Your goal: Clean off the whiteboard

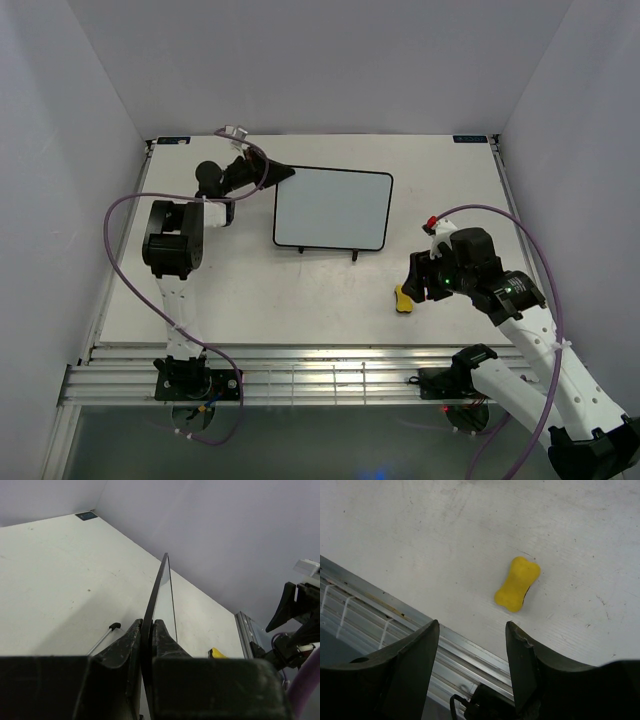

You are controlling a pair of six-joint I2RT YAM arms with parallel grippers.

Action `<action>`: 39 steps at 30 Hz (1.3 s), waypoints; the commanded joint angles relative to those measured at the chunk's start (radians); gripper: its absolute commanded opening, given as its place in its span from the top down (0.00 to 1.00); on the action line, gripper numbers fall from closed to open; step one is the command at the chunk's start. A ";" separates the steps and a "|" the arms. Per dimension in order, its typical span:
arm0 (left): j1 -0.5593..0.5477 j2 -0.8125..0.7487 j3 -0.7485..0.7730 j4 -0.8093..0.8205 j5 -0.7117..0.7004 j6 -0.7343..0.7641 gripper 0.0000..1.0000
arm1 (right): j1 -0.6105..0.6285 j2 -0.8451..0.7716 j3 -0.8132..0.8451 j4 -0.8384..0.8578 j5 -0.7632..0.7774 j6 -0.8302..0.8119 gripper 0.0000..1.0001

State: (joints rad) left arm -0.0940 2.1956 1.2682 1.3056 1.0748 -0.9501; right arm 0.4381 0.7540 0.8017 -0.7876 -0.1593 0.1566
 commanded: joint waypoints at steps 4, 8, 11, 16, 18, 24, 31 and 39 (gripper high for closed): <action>-0.001 -0.037 0.111 0.380 0.120 0.163 1.00 | -0.004 -0.001 0.007 0.014 -0.034 -0.025 0.39; -0.009 0.015 0.171 0.379 0.158 0.192 1.00 | -0.004 0.005 0.014 0.011 -0.046 -0.029 0.38; -0.009 0.047 0.229 0.380 0.177 0.188 1.00 | -0.004 0.018 0.016 0.014 -0.046 -0.029 0.39; -0.006 0.114 0.292 0.380 0.182 0.186 1.00 | -0.002 0.041 0.036 0.011 -0.048 -0.031 0.39; -0.004 0.127 0.286 0.380 0.174 0.192 1.00 | -0.002 0.044 0.044 0.010 -0.048 -0.031 0.39; -0.004 0.130 0.197 0.382 0.177 0.261 1.00 | -0.002 0.039 0.059 0.007 -0.068 -0.032 0.39; 0.019 0.147 0.226 0.383 0.183 0.254 1.00 | -0.002 0.042 0.062 0.007 -0.078 -0.037 0.39; 0.004 0.138 0.338 0.380 0.203 0.226 1.00 | -0.002 0.054 0.053 0.019 -0.092 -0.038 0.40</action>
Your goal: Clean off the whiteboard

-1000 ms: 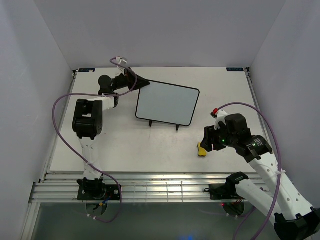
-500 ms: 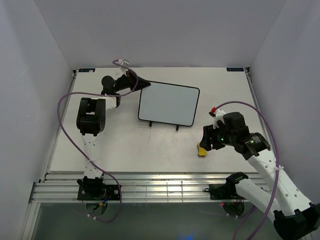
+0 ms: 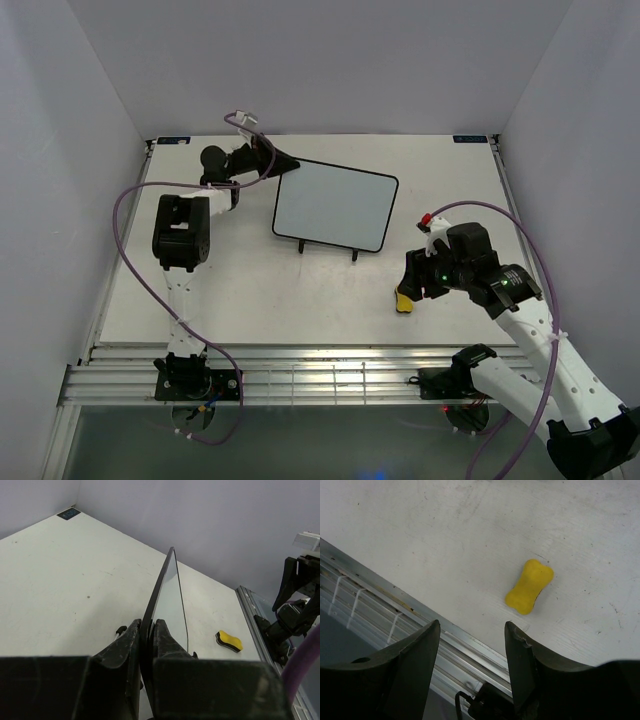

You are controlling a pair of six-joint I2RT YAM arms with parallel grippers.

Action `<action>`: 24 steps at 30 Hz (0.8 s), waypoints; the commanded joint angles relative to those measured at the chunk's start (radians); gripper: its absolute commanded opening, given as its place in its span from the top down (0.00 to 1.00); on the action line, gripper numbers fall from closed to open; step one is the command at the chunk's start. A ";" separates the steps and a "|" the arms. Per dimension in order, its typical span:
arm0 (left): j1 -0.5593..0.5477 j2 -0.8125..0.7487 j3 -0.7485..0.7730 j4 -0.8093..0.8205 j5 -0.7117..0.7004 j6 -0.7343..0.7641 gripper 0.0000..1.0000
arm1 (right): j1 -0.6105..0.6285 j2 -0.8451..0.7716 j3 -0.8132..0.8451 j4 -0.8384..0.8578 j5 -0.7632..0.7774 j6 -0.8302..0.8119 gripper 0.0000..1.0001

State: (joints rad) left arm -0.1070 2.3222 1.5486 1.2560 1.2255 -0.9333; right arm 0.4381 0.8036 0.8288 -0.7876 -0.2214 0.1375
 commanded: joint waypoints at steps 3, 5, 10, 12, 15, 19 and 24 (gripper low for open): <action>0.006 0.038 0.100 0.430 0.055 0.212 1.00 | -0.002 0.005 0.023 0.019 -0.030 -0.021 0.39; 0.000 0.069 0.128 0.430 0.065 0.212 1.00 | -0.002 0.005 0.024 0.014 -0.029 -0.022 0.40; -0.003 0.114 0.133 0.431 0.085 0.249 1.00 | -0.002 0.003 0.033 0.002 -0.019 -0.030 0.39; -0.003 0.120 0.110 0.434 0.085 0.270 1.00 | -0.002 0.000 0.039 -0.002 -0.019 -0.030 0.39; -0.002 0.097 0.038 0.434 0.086 0.304 1.00 | -0.002 0.000 0.053 -0.004 -0.015 -0.030 0.39; 0.000 0.075 -0.030 0.433 0.086 0.352 1.00 | -0.002 0.005 0.069 0.002 -0.013 -0.030 0.39; 0.006 0.057 -0.074 0.433 0.065 0.363 1.00 | -0.002 0.006 0.066 0.013 -0.013 -0.033 0.39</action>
State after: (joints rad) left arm -0.1101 2.3989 1.5185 1.2594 1.2026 -0.8940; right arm 0.4381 0.8101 0.8570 -0.7895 -0.2314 0.1219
